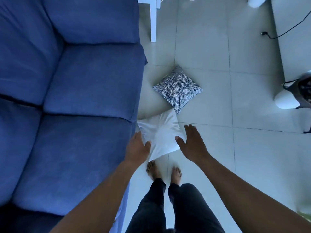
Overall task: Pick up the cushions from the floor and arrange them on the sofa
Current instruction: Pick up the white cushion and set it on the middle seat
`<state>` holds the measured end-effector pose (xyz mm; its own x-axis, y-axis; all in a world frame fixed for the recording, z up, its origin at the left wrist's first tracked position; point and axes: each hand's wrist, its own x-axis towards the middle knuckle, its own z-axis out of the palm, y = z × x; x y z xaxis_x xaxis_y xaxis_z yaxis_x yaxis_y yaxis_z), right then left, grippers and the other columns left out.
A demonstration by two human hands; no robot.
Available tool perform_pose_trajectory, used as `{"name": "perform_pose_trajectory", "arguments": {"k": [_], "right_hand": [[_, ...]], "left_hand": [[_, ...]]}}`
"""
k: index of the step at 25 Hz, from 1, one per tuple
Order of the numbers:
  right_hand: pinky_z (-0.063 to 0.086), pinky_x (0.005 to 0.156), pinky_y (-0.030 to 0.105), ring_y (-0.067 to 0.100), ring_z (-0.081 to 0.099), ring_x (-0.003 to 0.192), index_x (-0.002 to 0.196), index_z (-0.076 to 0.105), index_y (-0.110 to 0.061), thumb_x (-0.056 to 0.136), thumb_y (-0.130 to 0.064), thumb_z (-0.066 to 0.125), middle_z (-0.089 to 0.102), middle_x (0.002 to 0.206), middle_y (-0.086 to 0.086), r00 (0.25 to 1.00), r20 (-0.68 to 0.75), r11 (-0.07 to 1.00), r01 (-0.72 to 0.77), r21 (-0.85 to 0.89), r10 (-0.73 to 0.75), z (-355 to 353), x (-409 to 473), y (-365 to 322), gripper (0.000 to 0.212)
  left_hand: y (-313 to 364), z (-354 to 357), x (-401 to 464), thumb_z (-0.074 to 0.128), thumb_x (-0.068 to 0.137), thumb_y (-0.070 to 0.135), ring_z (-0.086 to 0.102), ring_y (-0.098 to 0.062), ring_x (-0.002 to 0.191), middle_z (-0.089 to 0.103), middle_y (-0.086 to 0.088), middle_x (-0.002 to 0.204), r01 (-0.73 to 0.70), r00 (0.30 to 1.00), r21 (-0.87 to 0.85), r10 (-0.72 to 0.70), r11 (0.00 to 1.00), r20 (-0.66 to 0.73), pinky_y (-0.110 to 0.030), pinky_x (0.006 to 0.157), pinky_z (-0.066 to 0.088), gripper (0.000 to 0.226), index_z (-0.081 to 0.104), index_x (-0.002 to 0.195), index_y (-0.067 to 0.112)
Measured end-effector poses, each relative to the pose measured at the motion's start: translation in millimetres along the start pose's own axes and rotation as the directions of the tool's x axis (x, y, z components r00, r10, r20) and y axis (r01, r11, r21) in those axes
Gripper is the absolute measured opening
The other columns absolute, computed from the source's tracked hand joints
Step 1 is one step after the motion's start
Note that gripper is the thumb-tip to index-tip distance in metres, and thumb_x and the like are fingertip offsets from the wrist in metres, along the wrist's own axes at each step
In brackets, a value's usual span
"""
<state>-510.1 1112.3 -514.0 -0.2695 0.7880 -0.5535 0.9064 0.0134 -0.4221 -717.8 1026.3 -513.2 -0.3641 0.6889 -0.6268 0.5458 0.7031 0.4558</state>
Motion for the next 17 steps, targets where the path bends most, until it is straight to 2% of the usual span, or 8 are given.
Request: {"name": "perform_pose_trajectory", "arguments": {"k": [3, 7, 12, 17], "right_hand": [[0.011, 0.127, 0.045, 0.025, 0.003, 0.160, 0.163, 0.016, -0.010, 0.105, -0.047, 0.046, 0.010, 0.173, 0.011, 0.998, 0.051, 0.999, -0.033, 0.033, 0.032, 21, 62, 11, 0.075], [0.017, 0.126, 0.046, 0.028, 0.012, 0.159, 0.162, 0.021, -0.008, 0.104, -0.044, 0.050, 0.018, 0.171, 0.013, 0.995, 0.089, 0.999, -0.039, 0.036, 0.036, 73, 155, 41, 0.074], [0.026, 0.122, 0.044, 0.034, 0.029, 0.153, 0.159, 0.027, -0.004, 0.101, -0.044, 0.054, 0.033, 0.165, 0.018, 0.990, 0.119, 0.997, -0.075, 0.014, 0.073, 167, 295, 107, 0.075], [0.025, 0.121, 0.039, 0.033, 0.032, 0.152, 0.160, 0.026, -0.004, 0.101, -0.048, 0.054, 0.034, 0.165, 0.017, 0.988, 0.128, 0.996, -0.089, -0.007, 0.089, 238, 410, 151, 0.079]], "left_hand": [[-2, 17, 59, 0.054, 0.107, 0.032, 0.039, -0.031, 0.153, 0.040, -0.017, 0.166, 0.091, 0.996, -0.034, -0.090, 0.995, 0.023, -0.037, 0.119, 0.033, 0.064, 0.035, 0.160, 0.004], [-20, 63, 150, 0.053, 0.107, 0.030, 0.052, -0.035, 0.141, 0.054, -0.019, 0.155, 0.177, 0.984, -0.069, -0.179, 0.982, -0.023, -0.039, 0.110, 0.042, 0.053, 0.046, 0.153, 0.004], [-77, 157, 297, 0.052, 0.107, 0.032, 0.049, -0.035, 0.147, 0.051, -0.019, 0.160, 0.283, 0.958, -0.127, -0.287, 0.951, -0.020, -0.038, 0.115, 0.040, 0.057, 0.045, 0.157, 0.004], [-142, 229, 417, 0.052, 0.103, 0.040, 0.057, -0.041, 0.137, 0.062, -0.023, 0.148, 0.360, 0.930, -0.081, -0.364, 0.929, -0.042, -0.044, 0.110, 0.048, 0.058, 0.054, 0.149, 0.006]]}}
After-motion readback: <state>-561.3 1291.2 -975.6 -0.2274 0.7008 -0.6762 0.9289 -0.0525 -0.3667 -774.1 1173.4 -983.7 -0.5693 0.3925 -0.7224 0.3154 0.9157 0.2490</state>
